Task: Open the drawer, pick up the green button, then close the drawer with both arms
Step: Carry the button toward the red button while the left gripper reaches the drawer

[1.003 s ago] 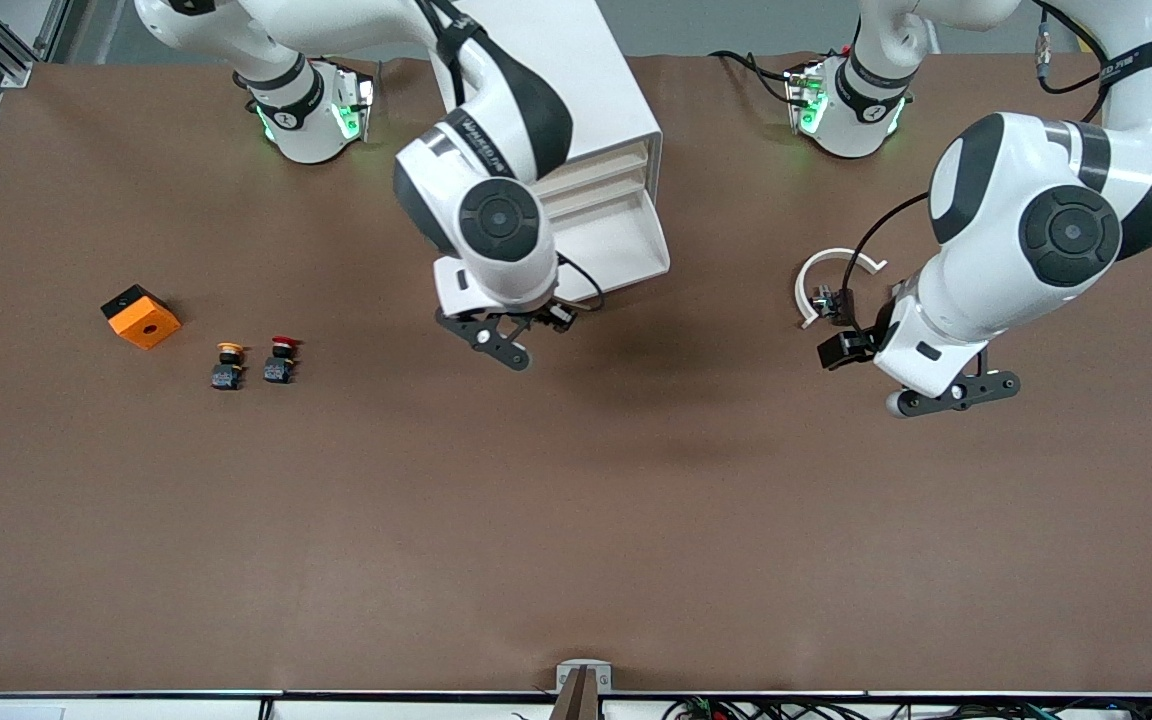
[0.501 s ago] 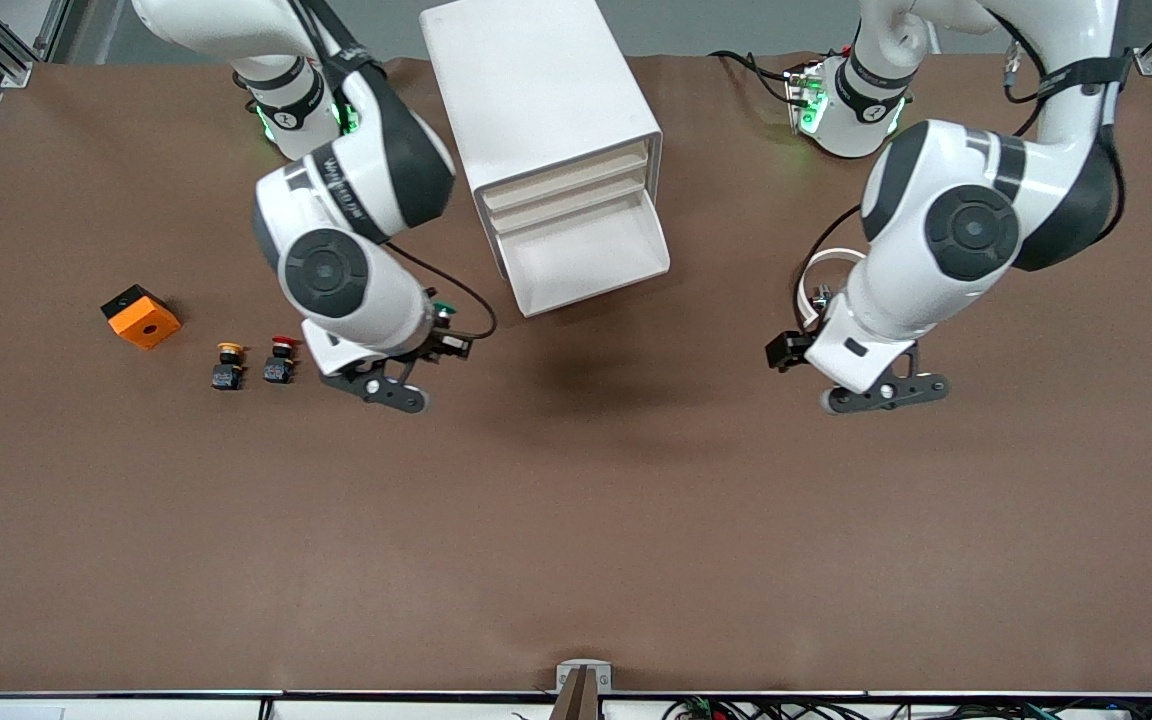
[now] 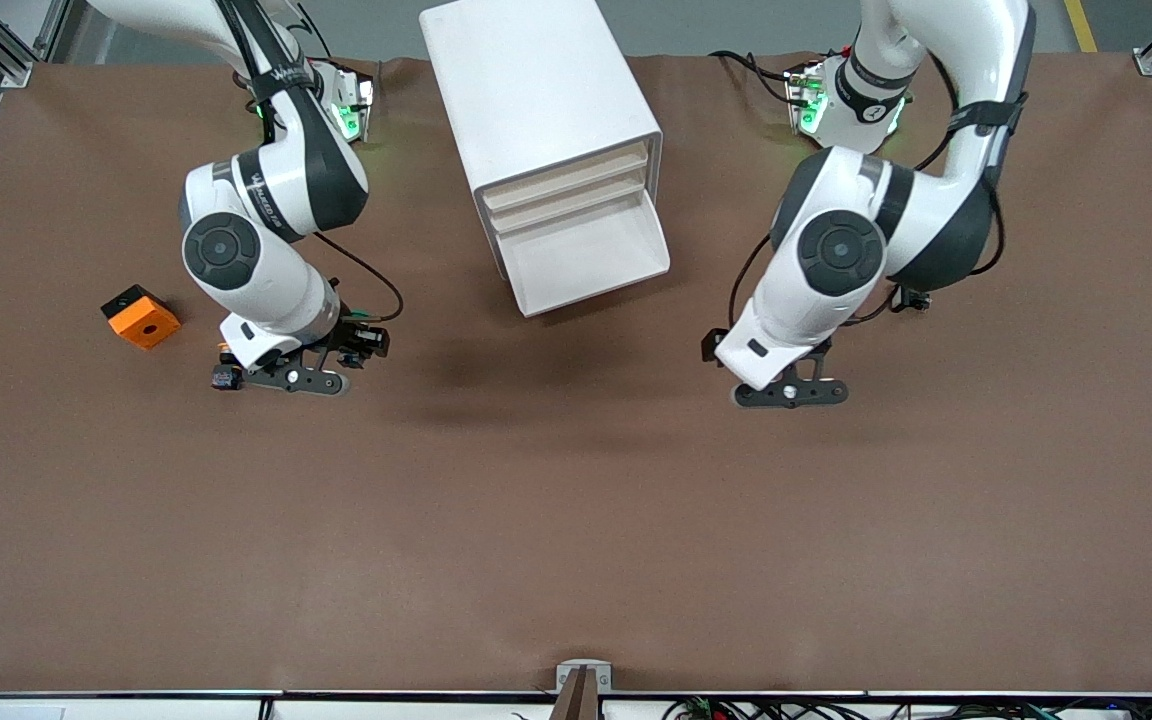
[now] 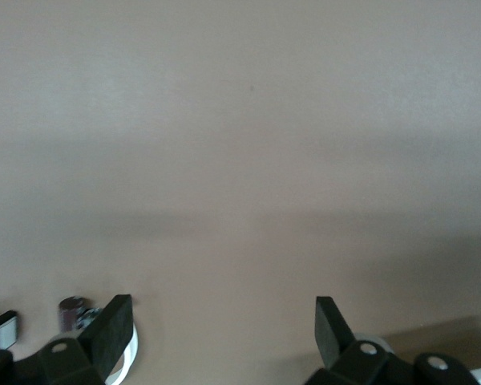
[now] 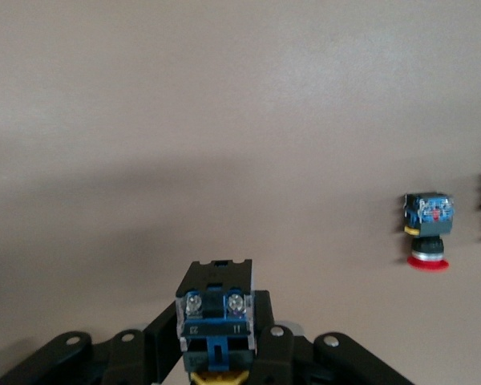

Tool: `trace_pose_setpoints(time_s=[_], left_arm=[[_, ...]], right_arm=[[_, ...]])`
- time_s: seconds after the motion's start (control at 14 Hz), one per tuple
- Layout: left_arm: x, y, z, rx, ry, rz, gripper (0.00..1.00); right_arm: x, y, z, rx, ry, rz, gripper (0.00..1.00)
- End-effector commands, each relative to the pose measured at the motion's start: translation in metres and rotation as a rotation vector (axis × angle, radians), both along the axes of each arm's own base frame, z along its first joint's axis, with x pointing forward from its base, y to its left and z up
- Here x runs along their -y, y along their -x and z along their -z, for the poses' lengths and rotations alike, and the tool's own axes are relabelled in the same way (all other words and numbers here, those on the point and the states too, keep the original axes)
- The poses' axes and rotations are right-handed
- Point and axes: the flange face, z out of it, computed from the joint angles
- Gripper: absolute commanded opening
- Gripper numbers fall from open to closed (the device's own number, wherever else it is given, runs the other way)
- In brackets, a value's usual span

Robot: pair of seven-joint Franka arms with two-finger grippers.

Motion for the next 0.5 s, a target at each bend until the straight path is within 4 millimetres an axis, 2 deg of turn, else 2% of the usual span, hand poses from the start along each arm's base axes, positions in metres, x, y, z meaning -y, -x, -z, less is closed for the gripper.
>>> trace_pose_setpoints(time_s=[0.0,0.14,0.29,0.36,0.43], left_arm=[[0.032,0.008,0.03,0.018,-0.019,0.036,1.0],[0.046,0.011,0.051,0.009,-0.001,0.026,1.0],[0.064,0.018,0.067,-0.017,0.052,-0.06,1.0],[0.086,0.03,0.077,-0.02,0.058,-0.089,1.0],[0.094,0.035,0.086,-0.024,0.052,-0.127,1.0]], right_arm=[[0.029,0.027,0.028,0.052,-0.009,-0.04,0.0],[0.051,0.033,0.047,0.086,-0.017,-0.06,0.0],[0.065,0.04,0.064,0.106,-0.019,-0.068,0.0],[0.07,0.04,0.066,0.112,-0.02,-0.065,0.0],[0.071,0.04,0.07,0.111,-0.019,-0.064,0.0]])
